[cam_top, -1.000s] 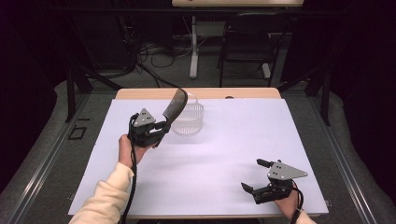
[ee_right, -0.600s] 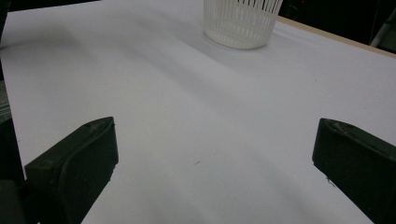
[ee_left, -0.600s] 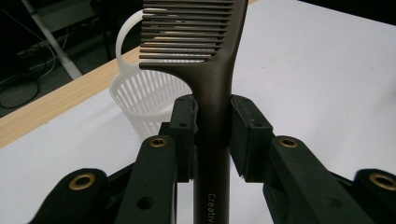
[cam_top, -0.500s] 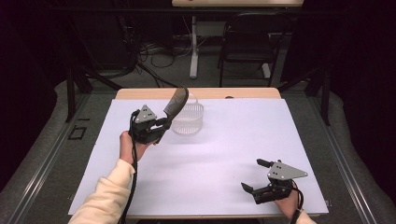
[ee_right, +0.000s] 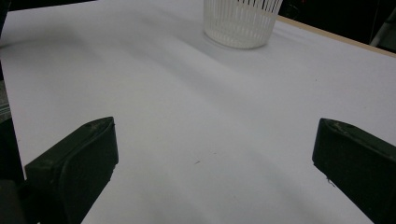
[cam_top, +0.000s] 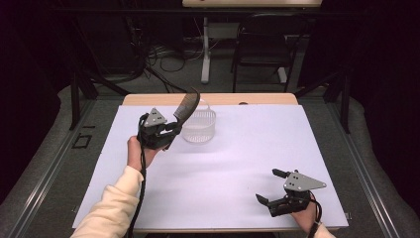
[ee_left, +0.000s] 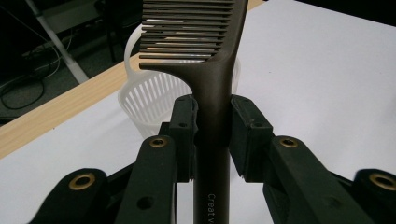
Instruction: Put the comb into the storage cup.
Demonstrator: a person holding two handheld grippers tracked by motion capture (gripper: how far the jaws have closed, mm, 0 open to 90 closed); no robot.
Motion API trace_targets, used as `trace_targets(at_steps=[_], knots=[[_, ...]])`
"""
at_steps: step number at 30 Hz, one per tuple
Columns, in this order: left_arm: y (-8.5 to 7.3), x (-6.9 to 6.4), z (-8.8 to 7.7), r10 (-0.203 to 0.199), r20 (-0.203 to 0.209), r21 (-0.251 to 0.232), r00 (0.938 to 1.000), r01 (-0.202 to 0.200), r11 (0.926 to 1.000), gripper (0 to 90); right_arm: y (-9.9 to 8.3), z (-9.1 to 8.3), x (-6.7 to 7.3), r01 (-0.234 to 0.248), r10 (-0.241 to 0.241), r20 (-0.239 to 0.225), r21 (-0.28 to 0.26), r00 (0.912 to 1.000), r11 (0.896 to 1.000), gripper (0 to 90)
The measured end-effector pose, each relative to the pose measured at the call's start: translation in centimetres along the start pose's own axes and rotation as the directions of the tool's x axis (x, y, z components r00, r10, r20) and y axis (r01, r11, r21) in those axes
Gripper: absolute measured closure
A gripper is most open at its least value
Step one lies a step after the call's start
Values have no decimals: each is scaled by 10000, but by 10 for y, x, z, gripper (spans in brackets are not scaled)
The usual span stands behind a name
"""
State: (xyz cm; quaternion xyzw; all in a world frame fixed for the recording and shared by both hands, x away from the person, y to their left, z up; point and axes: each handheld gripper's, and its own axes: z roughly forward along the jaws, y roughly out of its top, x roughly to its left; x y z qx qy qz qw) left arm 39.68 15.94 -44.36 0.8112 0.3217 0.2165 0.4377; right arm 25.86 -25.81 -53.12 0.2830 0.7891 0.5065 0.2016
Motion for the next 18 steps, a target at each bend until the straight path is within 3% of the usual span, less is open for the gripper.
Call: trace_targets(at_steps=[18], knots=[[10,6,5,74,47,175,10000,-74,9998,721,0,0,0,-14,14,-18,4,10000,10000,0]])
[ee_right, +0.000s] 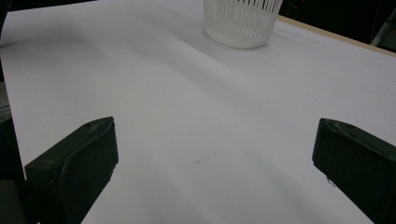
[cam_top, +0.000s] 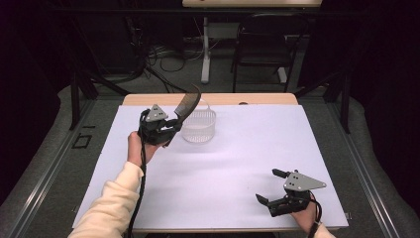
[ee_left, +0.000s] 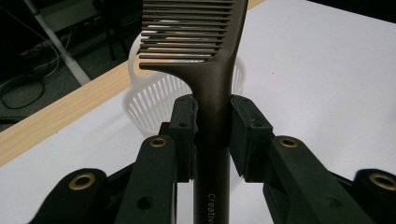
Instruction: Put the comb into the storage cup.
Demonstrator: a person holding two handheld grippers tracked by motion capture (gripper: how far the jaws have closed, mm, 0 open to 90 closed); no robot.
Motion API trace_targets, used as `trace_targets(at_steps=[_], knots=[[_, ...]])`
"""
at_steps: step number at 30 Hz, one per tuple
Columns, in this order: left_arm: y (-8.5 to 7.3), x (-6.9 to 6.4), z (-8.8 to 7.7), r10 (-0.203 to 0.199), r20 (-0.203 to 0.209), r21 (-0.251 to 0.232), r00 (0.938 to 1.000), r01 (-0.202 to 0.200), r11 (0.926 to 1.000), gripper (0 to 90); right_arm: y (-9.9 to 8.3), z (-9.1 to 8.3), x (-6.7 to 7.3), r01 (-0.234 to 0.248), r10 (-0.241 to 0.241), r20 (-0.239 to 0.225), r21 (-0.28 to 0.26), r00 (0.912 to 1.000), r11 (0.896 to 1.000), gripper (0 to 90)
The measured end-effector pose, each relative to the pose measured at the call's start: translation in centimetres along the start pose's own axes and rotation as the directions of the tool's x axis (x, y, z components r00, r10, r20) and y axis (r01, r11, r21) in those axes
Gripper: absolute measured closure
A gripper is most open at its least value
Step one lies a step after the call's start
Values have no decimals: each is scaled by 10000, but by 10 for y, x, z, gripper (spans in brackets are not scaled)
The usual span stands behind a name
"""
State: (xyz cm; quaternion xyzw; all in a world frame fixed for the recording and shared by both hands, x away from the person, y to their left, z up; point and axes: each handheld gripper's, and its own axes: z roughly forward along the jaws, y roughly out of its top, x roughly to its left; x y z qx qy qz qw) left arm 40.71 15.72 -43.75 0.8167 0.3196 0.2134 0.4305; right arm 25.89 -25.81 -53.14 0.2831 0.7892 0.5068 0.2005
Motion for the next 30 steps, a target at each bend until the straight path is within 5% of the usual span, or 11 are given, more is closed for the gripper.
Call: trace_targets(at_steps=[30], knots=[[14,8,4,302,-174,103,9994,-300,9995,721,0,0,0,-21,21,-5,9,10000,10000,0]])
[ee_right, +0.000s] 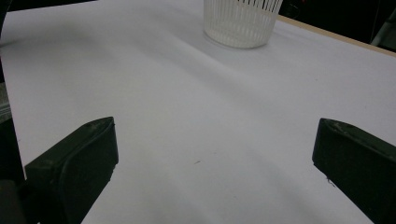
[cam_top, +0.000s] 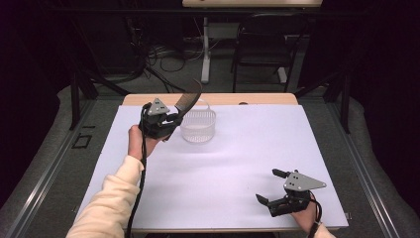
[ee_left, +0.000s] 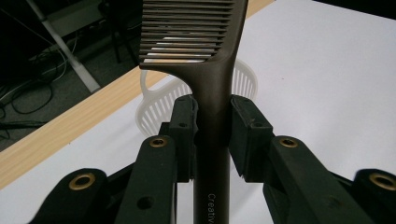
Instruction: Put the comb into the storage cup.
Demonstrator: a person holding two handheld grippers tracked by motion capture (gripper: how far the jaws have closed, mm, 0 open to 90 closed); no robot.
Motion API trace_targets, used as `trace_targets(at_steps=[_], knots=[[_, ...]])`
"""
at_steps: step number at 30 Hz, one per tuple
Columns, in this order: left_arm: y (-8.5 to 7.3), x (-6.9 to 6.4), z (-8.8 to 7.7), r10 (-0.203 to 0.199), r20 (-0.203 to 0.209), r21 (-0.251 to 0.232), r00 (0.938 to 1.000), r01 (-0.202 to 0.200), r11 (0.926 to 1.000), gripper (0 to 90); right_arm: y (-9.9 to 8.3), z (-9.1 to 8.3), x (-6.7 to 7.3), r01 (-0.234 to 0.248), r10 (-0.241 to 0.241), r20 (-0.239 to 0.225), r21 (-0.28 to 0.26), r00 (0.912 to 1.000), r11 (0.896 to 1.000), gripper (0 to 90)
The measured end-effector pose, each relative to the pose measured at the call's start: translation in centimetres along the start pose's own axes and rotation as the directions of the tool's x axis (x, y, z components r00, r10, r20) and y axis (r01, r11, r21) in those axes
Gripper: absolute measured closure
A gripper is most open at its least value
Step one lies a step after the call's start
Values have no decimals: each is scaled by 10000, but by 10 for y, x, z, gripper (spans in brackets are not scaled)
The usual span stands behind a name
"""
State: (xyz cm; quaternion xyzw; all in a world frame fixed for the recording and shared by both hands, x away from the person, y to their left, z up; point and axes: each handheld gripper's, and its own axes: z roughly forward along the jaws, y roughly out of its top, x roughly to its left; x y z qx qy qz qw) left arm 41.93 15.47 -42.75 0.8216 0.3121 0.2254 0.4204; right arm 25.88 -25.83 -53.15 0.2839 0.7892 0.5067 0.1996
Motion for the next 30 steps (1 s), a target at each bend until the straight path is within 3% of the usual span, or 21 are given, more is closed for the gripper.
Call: trace_targets(at_steps=[30], knots=[[7,6,2,-55,-181,-171,9998,52,9998,721,0,0,0,5,-5,1,14,10000,10000,0]])
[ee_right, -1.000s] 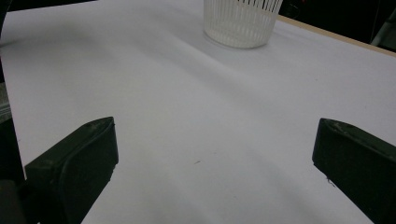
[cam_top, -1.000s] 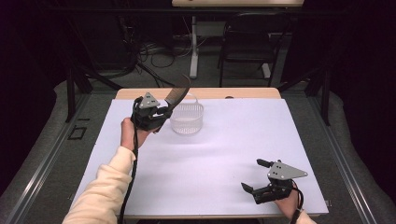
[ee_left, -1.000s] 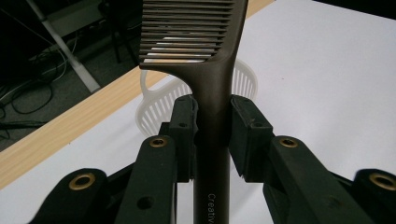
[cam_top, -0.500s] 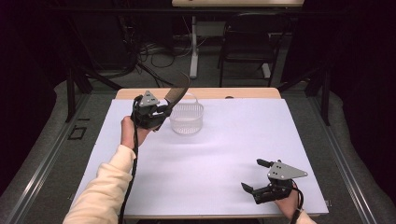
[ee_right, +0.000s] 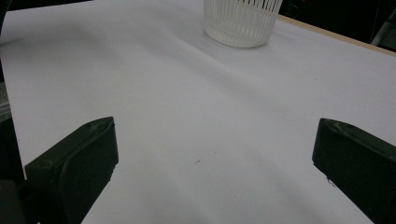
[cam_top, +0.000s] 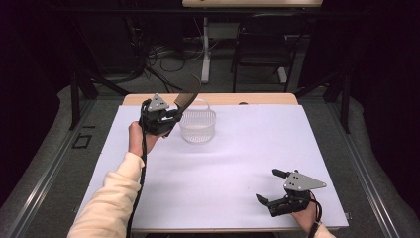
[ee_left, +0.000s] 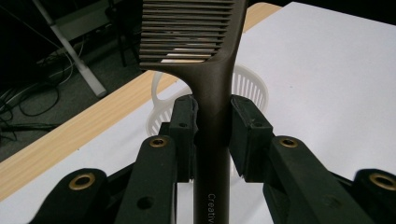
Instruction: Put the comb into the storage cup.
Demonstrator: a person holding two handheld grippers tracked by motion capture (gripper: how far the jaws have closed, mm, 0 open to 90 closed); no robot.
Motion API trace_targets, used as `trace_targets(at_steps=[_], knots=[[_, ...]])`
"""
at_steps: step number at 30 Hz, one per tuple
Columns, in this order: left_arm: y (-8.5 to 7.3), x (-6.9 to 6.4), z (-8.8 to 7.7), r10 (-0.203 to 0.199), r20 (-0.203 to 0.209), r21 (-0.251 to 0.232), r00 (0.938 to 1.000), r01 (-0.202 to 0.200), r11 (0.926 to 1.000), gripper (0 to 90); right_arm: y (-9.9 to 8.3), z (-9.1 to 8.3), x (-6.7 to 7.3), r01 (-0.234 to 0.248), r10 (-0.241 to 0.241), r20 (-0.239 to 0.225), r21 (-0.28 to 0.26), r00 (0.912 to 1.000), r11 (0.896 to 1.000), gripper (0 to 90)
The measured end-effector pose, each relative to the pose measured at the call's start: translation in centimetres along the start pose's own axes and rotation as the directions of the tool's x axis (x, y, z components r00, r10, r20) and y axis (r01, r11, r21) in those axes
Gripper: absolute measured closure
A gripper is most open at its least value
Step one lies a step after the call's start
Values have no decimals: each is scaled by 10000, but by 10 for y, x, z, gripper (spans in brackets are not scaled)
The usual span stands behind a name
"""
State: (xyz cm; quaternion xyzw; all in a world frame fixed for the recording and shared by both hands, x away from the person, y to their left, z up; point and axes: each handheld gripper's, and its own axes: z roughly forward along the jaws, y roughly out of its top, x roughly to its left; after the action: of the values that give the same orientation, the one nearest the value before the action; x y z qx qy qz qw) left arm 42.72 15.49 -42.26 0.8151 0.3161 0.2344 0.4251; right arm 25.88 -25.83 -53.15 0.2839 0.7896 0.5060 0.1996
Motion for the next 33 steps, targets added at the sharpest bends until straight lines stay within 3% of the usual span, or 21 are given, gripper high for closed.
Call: trace_targets(at_steps=[33], knots=[[19,7,6,186,-171,-187,9997,-189,9996,721,0,1,0,-42,42,-2,38,10000,10000,0]])
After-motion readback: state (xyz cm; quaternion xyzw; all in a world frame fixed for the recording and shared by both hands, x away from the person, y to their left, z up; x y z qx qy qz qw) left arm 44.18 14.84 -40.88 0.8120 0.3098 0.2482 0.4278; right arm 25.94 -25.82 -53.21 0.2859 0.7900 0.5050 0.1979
